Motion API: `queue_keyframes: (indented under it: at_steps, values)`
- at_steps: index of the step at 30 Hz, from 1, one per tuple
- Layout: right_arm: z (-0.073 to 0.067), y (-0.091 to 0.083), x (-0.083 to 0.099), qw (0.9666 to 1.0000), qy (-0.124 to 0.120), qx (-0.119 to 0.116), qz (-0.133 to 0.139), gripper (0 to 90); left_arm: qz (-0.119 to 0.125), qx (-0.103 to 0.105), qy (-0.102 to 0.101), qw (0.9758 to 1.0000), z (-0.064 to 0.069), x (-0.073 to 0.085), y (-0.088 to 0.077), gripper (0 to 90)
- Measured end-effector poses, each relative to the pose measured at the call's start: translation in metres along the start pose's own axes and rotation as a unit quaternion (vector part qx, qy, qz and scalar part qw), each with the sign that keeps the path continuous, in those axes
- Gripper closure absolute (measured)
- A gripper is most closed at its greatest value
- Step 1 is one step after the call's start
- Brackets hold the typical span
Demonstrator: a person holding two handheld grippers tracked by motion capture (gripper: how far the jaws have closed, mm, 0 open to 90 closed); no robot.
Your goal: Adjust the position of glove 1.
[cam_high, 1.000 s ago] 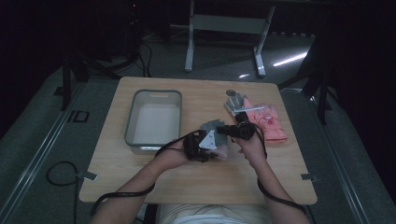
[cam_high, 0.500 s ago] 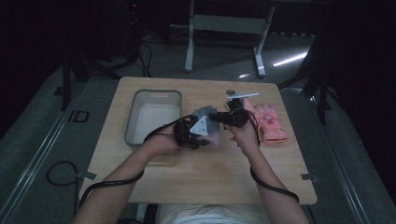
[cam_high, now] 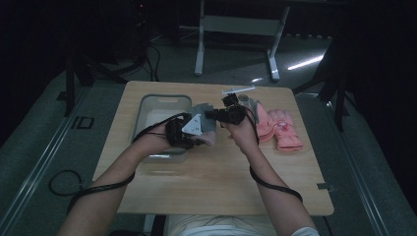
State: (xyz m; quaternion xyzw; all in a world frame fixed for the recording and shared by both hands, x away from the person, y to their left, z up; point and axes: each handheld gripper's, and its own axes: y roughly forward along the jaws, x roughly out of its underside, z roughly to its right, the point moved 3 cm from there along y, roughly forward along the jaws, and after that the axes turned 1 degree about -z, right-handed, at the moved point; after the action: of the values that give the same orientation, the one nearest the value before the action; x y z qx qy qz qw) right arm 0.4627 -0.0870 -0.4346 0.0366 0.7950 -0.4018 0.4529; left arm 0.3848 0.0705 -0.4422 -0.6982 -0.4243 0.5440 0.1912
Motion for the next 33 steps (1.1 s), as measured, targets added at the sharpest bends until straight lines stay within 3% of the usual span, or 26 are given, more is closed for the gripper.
queue_keyframes:
  at_steps: [11,21,27,31,33]
  values:
    - [-0.024,0.029,-0.023,0.9998,-0.019,-0.011,0.002,74.7,-0.017,-0.016,-0.009,0.9997,-0.014,0.031,-0.017,65.3]
    - [-0.041,0.066,-0.041,0.9990,-0.031,-0.028,-0.011,74.7,-0.030,-0.008,-0.024,0.9992,-0.031,0.066,-0.030,65.3]
    - [-0.042,0.088,-0.046,0.9990,-0.027,-0.028,-0.022,74.7,-0.046,0.001,-0.028,0.9986,-0.040,0.079,-0.028,65.4]
    - [-0.041,0.102,-0.044,0.9989,-0.025,-0.024,-0.033,74.7,-0.067,0.007,-0.017,0.9976,-0.044,0.092,-0.018,65.3]
    - [-0.040,0.108,-0.042,0.9988,-0.023,-0.020,-0.039,74.8,-0.067,0.015,-0.022,0.9974,-0.046,0.098,-0.012,65.3]
